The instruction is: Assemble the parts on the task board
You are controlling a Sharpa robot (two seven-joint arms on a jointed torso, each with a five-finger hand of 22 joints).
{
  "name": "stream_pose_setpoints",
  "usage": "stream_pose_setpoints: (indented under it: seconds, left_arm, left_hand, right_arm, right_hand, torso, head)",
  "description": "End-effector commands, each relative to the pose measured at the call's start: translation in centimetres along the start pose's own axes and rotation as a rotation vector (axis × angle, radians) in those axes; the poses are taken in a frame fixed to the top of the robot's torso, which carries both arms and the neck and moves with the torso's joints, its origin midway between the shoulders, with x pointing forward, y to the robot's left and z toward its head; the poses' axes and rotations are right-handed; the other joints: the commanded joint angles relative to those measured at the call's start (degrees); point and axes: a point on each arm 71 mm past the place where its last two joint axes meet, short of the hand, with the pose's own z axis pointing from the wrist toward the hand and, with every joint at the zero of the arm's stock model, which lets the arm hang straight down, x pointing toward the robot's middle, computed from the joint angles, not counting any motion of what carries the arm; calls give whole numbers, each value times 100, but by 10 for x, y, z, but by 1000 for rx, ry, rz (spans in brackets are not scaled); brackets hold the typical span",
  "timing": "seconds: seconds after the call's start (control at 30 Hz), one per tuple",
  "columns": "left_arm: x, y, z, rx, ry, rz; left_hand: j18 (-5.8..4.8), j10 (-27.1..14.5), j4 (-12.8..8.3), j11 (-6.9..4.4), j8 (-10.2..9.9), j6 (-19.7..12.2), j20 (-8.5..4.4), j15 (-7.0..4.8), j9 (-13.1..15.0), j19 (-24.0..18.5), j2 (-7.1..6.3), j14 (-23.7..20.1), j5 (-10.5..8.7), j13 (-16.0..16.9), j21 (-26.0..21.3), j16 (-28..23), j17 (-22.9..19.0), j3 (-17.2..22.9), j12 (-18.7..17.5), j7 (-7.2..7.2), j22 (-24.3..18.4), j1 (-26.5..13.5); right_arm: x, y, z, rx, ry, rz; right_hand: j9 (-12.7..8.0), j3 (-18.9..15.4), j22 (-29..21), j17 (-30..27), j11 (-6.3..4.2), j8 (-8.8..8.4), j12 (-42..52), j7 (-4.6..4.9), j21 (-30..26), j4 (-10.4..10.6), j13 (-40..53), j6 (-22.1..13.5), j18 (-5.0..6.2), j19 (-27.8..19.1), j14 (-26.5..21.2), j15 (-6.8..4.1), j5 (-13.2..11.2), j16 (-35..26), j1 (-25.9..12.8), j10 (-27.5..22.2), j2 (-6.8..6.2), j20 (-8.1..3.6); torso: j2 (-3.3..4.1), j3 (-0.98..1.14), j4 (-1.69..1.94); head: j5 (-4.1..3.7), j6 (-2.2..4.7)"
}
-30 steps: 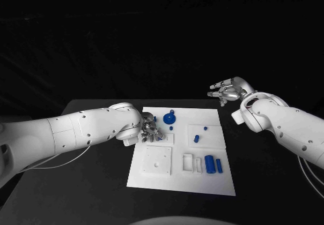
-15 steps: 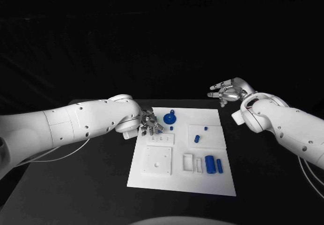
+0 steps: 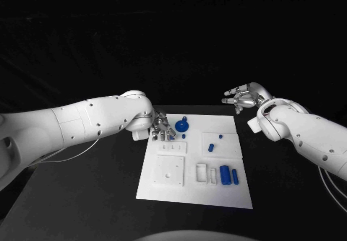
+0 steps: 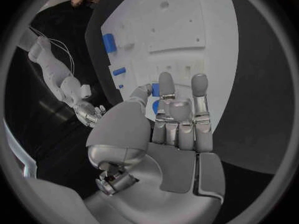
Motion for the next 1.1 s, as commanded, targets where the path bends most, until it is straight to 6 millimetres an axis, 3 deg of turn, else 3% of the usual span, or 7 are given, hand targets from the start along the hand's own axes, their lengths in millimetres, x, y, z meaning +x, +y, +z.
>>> stream_pose_setpoints:
  seconds: [0.03,0.67,1.1]
  left_arm:
    - [4,-3,1,-17,107,35]
    - [5,-21,14,-16,162,111]
    - [10,-22,21,-12,163,207]
  left_hand:
    - [88,315,-1326,-31,0,0,4,10,-11,-51,41,-55,-9,-2,37,8,-7,1284,-26,13,113,37]
    - [102,312,-1361,-27,2,-34,23,29,-14,-106,70,-86,-71,42,100,46,-2,1274,-60,27,111,74]
    - [111,310,-1372,-23,-2,-36,40,42,-17,-139,59,-108,-71,54,113,55,-12,1259,-86,34,110,98]
  right_arm:
    - [2,1,0,-4,16,-2]
    - [6,4,1,-10,21,2]
    - [7,5,1,-13,21,3]
  right_hand:
    - [-6,-18,73,2,-41,-5,11,16,-27,4,-6,-18,100,154,11,-34,39,-12,-66,1,12,-38]
    - [-6,-18,73,2,-41,-5,11,16,-27,4,-6,-18,100,154,11,-34,39,-12,-66,1,12,-38]
    - [-6,-18,73,2,-41,-5,11,16,-27,4,-6,-18,100,154,11,-34,39,-12,-66,1,12,-38]
  torso:
    - [1,-3,4]
    - [-2,-6,6]
    - [-4,-7,10]
  head:
    - [-3,-26]
    - [-20,-95]
    - [-12,-129]
